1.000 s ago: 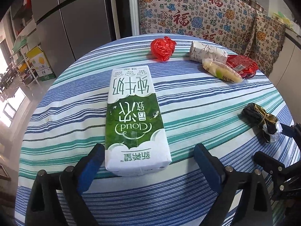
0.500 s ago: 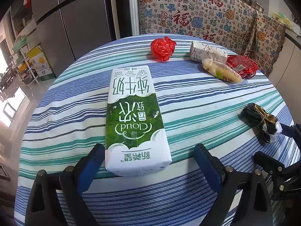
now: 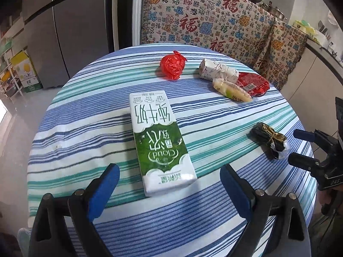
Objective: Collect trash
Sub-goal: 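Close the left tool on the milk carton while the right tool grasps the gold-wrapped snack, then carry the milk carton and gold snack to the blue basket and release both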
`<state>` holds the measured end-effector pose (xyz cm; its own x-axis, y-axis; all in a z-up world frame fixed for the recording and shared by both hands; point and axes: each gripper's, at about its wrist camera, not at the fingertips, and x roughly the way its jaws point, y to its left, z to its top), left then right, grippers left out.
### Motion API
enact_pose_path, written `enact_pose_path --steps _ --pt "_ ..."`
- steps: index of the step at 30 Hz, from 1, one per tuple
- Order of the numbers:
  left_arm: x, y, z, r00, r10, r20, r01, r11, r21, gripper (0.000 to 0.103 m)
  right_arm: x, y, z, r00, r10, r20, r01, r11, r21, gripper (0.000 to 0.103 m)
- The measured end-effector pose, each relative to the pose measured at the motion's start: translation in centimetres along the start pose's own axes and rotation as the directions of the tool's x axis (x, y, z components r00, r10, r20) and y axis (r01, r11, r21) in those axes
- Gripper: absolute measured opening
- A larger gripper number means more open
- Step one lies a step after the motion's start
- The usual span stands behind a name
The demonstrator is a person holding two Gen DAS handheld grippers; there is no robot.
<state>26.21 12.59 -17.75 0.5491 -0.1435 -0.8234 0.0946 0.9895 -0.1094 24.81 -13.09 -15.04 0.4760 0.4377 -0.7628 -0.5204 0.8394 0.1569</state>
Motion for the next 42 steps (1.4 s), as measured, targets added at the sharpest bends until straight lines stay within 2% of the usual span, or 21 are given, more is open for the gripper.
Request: enact_pose_path --steps 3,6,8,9,10,11,12,18,26,42 --pt "1.5 -0.4 1.2 0.997 0.065 -0.04 -0.063 0.996 0.06 0.097 0.2 0.4 0.1 1.0 0.0 -0.022 -0.001 1.0 -0.02 0.094" --pt "2.9 -0.4 1.7 0.991 0.098 -0.088 -0.09 0.992 0.089 0.096 0.9 0.8 0.1 0.999 -0.006 -0.043 0.005 1.0 -0.029 0.09" --pt "3.4 -0.5 1.8 0.988 0.116 -0.099 -0.105 0.989 0.107 0.091 1.2 0.9 0.2 0.999 -0.008 -0.043 0.007 1.0 -0.022 0.086" --pt "3.4 -0.5 1.8 0.988 0.114 -0.102 -0.103 0.988 0.114 0.077 1.4 1.0 0.2 0.999 -0.004 -0.047 0.003 1.0 -0.022 0.077" --pt "3.4 -0.5 1.8 0.989 0.107 -0.101 -0.095 0.989 0.114 0.056 1.7 1.1 0.2 0.998 0.0 -0.055 -0.001 1.0 -0.024 0.056" --pt "3.3 -0.4 1.8 0.99 0.102 -0.098 -0.092 0.99 0.109 0.05 1.8 1.1 0.1 0.998 -0.005 -0.06 0.004 1.0 -0.022 0.039" --pt "3.1 -0.3 1.8 0.992 0.092 -0.09 -0.082 0.991 0.102 0.048 1.7 1.1 0.0 0.998 -0.014 -0.053 0.013 1.0 -0.01 0.037" --pt "0.5 -1.2 1.1 0.999 0.047 -0.009 -0.045 0.994 0.098 0.048 -0.7 1.3 -0.2 1.0 -0.008 0.017 0.008 1.0 0.005 0.036" --pt "-1.5 -5.6 1.0 1.0 0.007 0.029 -0.011 0.989 0.15 0.048 -3.0 0.8 -1.5 0.999 -0.023 0.047 0.022 1.0 0.02 0.036" --pt "-2.7 -14.0 1.6 0.996 -0.06 0.06 0.043 0.967 0.252 0.048 -8.6 -5.7 -5.2 0.987 -0.108 0.119 0.085 0.98 0.182 0.037"
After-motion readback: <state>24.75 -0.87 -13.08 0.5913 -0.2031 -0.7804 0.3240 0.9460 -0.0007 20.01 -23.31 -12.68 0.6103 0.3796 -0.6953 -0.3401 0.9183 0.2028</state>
